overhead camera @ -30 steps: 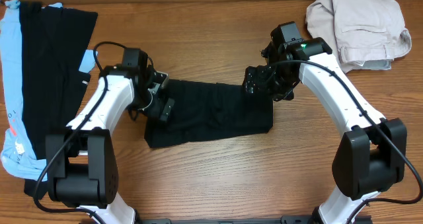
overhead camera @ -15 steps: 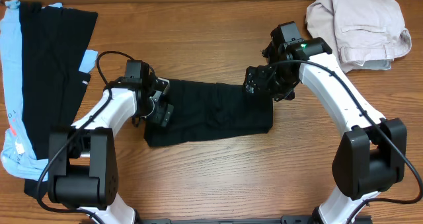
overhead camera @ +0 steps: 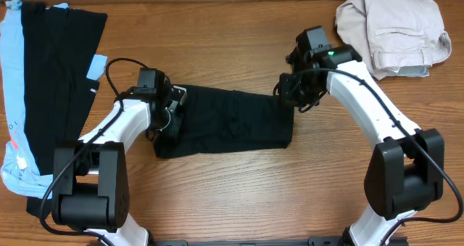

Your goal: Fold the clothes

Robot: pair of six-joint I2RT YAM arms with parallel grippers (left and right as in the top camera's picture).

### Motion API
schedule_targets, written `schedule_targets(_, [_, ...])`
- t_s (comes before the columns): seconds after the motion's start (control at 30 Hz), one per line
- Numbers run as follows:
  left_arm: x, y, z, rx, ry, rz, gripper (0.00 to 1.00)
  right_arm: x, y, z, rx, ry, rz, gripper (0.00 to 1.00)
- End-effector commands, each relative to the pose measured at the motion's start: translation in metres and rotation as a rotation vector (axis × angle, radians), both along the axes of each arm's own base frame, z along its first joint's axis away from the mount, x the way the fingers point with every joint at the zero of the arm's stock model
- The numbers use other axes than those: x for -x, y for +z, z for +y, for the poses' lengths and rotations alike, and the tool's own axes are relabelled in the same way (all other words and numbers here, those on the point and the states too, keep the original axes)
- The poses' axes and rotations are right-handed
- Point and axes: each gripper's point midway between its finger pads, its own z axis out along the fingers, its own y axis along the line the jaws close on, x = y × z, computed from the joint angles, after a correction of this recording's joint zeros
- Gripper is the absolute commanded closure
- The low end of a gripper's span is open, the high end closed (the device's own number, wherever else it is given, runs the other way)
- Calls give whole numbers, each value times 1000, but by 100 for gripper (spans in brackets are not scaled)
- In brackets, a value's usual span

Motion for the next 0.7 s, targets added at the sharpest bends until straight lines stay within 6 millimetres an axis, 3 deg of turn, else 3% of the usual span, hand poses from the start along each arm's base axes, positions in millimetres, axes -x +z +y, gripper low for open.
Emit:
schedule_targets(0.0, [-11, 16, 6, -21, 59, 23, 96, 19, -16, 19, -91, 34, 39, 96])
schedule_targets(0.17, [-30, 60, 5, -19, 58, 9, 96, 28, -41, 32, -169, -18, 67, 96])
schedule_targets(0.4, [-48, 119, -1, 6, 52, -29, 96, 33, -72, 33, -197, -123, 72, 96])
schedule_targets(0.6, [-48, 151, -22, 88, -11, -37, 96, 31, -78, 34, -215, -161, 67, 96])
schedule_targets(0.67, [-45, 159, -41, 152, -50, -37, 96, 31, -76, 36, -228, -157, 67, 96])
